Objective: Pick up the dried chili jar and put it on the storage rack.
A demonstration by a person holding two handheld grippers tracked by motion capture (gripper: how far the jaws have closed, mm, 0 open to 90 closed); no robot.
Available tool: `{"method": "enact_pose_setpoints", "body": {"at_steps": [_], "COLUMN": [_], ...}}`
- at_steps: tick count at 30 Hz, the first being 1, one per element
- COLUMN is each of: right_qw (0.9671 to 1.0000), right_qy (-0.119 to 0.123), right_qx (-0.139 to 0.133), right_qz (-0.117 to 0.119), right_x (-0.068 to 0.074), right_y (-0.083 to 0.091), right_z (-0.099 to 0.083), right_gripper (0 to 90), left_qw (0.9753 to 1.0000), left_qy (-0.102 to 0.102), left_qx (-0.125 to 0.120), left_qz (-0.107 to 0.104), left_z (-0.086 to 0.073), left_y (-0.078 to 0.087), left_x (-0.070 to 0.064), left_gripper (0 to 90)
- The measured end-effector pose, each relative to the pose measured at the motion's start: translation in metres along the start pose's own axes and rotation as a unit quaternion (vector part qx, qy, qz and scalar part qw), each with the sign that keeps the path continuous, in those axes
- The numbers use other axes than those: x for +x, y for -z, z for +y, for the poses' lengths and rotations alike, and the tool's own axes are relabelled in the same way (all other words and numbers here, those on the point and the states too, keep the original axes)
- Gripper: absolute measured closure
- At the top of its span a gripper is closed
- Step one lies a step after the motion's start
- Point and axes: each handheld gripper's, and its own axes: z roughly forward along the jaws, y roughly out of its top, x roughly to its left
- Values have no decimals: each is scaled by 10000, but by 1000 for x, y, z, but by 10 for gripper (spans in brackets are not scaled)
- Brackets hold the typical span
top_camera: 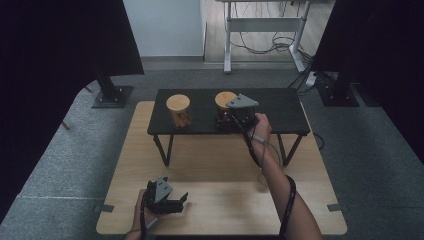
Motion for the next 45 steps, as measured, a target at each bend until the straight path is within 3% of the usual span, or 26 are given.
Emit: {"method": "enact_pose_setpoints", "body": {"at_steps": [4,8,11,20,31,45], "right_qw": [10000,9997,9995,9996,9988,9970], "right_qy": [5,29,-3,-76,-91,-49], "right_qx": [11,20,-7,-220,-474,-731], "right_qz": [-6,-226,-323,-185,70,254], "right_x": [0,3,3,0,5,15], "right_y": [0,1,3,22,46,80], "right_z": [0,-1,-3,-8,-18,-47], "right_gripper": [198,88,66,66,70,71], "left_qw": [10000,10000,10000,10000,10000,10000], "left_qy": [3,6,0,9,27,27], "left_qx": [2,5,3,12,10,16], "left_qz": [4,0,-1,-11,-15,-30], "left_z": [0,0,0,0,0,-1], "left_y": [0,0,0,0,-2,-1], "left_x": [0,0,0,-1,0,-2], "left_gripper": [63,63,63,63,63,63]}}
